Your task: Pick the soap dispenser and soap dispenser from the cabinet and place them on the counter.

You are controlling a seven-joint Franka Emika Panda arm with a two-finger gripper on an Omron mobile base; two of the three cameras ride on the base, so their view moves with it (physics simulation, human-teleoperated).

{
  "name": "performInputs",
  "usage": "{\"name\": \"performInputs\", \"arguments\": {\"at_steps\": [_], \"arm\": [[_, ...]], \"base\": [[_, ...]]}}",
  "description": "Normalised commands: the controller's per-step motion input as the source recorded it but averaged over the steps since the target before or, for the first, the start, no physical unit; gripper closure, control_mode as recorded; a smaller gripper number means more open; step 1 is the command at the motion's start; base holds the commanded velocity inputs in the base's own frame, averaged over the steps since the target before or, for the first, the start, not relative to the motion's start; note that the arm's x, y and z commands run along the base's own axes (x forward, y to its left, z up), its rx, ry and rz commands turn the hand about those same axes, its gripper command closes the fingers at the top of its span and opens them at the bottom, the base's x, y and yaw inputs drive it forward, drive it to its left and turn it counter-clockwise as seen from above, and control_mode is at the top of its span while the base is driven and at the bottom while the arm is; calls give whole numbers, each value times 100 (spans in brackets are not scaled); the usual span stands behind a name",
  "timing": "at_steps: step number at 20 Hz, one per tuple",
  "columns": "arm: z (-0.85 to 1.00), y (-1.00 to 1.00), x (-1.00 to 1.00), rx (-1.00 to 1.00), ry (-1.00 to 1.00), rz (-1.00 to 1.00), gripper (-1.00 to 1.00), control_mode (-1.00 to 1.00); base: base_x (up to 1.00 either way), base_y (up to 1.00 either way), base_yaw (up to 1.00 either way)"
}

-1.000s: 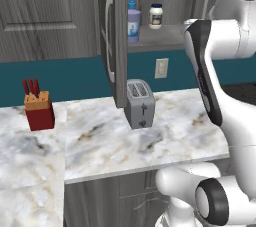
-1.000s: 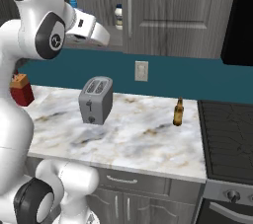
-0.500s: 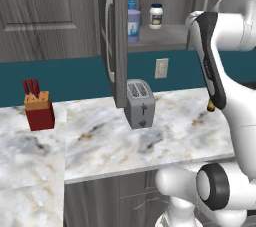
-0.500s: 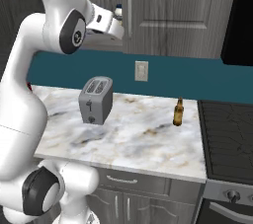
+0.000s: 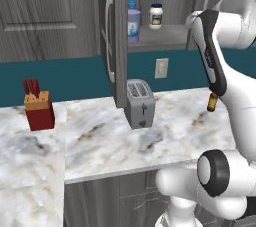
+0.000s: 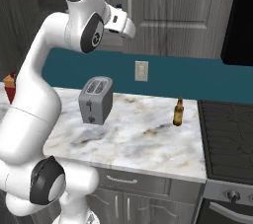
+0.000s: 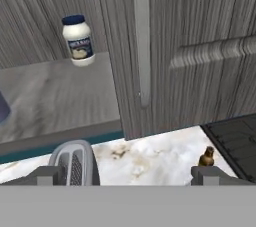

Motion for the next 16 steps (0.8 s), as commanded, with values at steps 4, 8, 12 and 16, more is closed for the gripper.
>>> {"name": "performInputs", "arguments": {"at_steps": [4,8,12,16], "arm": [[-10,-9,35,-1,-1,3,-100,-100],[-11,0,34,-5,0,3,-100,-100],[-5,-8,42,-4,2,2,-100,-100],[0,-15,40,-2,2,3,-100,-100]], "base": [[0,0,0],[0,0,0],[0,0,0],[0,0,0]]}}
